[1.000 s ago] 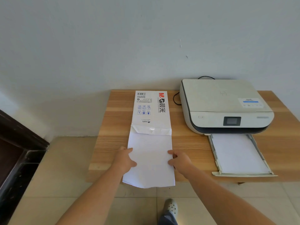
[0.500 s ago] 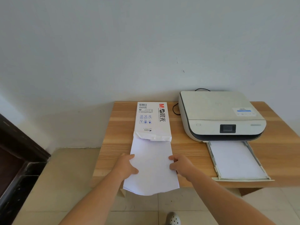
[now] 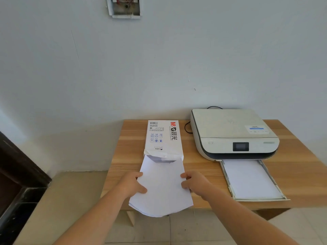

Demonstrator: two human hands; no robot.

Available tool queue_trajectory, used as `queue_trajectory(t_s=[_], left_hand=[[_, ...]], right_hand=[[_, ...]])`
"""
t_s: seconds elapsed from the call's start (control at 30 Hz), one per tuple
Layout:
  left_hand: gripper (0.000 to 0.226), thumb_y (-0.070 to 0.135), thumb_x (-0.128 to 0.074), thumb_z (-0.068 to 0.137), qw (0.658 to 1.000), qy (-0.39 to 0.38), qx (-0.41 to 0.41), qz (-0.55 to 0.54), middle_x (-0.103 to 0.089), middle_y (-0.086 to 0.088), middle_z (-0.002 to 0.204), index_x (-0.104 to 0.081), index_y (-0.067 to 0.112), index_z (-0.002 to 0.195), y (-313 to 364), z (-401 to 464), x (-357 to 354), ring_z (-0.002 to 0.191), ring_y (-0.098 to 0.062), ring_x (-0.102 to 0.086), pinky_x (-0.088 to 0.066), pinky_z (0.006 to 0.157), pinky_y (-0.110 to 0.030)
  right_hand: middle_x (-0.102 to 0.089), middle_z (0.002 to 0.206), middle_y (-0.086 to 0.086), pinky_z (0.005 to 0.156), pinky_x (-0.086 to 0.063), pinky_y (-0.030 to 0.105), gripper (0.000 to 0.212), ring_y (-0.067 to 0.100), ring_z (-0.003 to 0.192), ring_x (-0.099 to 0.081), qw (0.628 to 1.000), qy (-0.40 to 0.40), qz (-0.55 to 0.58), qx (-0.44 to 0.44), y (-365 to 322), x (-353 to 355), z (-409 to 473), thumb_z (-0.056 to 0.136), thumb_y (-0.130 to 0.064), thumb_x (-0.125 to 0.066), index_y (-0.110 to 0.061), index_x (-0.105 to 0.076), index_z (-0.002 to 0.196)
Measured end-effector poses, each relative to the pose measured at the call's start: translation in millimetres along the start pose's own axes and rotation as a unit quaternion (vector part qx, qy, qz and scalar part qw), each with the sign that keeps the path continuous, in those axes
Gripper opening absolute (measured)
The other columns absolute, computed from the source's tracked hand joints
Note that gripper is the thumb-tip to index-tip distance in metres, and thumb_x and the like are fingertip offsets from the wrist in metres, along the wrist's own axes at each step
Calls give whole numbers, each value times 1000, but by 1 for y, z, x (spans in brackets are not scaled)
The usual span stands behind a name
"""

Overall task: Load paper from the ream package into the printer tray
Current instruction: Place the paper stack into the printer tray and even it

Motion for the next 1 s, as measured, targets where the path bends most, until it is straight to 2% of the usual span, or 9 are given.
queue_trajectory(t_s=[0.1,0.3,0.4,0.53,0.67,0.77,0.93,1.0], left_hand=[[86,8,-83,67,1000,0,1,-11,-51,-6,138,-41,10,142,5,-5,3,120,-24,-52,-42,94,-28],[83,4,-82,68,999,9,-9,-48,-56,-5,131,-42,10,141,22,-9,2,104,-21,-56,-45,85,-28],[85,4,-82,67,997,26,-14,-65,-56,-6,131,-41,10,141,40,-8,-2,105,-22,-58,-48,90,-32],[86,7,-84,66,996,53,-52,-53,-54,-5,134,-42,9,141,70,-9,-12,112,-21,-57,-45,92,-29],[85,15,-86,64,992,90,-84,-22,-45,-3,137,-46,11,139,95,-17,-32,117,-19,-51,-43,97,-30],[82,14,-85,67,989,109,-95,-29,-43,-3,133,-46,11,139,112,-24,-54,114,-18,-49,-41,97,-29],[80,14,-84,69,985,122,-111,-44,-43,0,126,-45,12,139,135,-32,-94,111,-18,-49,-44,97,-31],[77,14,-82,71,984,126,-116,-45,-43,0,126,-45,13,139,144,-35,-110,109,-15,-47,-43,94,-28]], right_hand=[[-58,102,0,59,-46,18,46,14,84,-60,1000,3,0,4,-4,8,-6,85,-8,-61,-11,-53,130],[-58,97,0,64,-49,19,44,15,83,-60,999,17,18,23,-12,33,-11,84,-7,-63,-12,-55,128],[-56,97,0,67,-51,21,44,16,83,-59,998,31,24,39,-13,51,-12,85,-7,-63,-14,-55,127],[-54,93,0,70,-51,23,44,17,84,-58,996,54,34,64,-10,79,-14,85,-6,-63,-15,-56,127],[-53,94,5,81,-54,35,46,23,89,-59,993,74,48,85,0,108,-20,83,-3,-64,-15,-57,127],[-54,97,5,75,-53,29,47,22,89,-58,991,86,47,95,12,130,-29,83,-3,-63,-17,-57,128],[-52,92,2,69,-48,22,46,17,82,-54,988,102,29,112,38,165,-44,85,-5,-62,-19,-56,128],[-54,98,5,75,-48,25,46,19,86,-56,988,105,28,109,50,179,-48,85,-6,-61,-19,-56,129]])
Point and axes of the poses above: each hand's wrist, its own z-axis towards the middle knuckle, its own x-axis out of the back of the hand, y = z × x, the point moved 1 cm from there along z, towards the middle knuckle
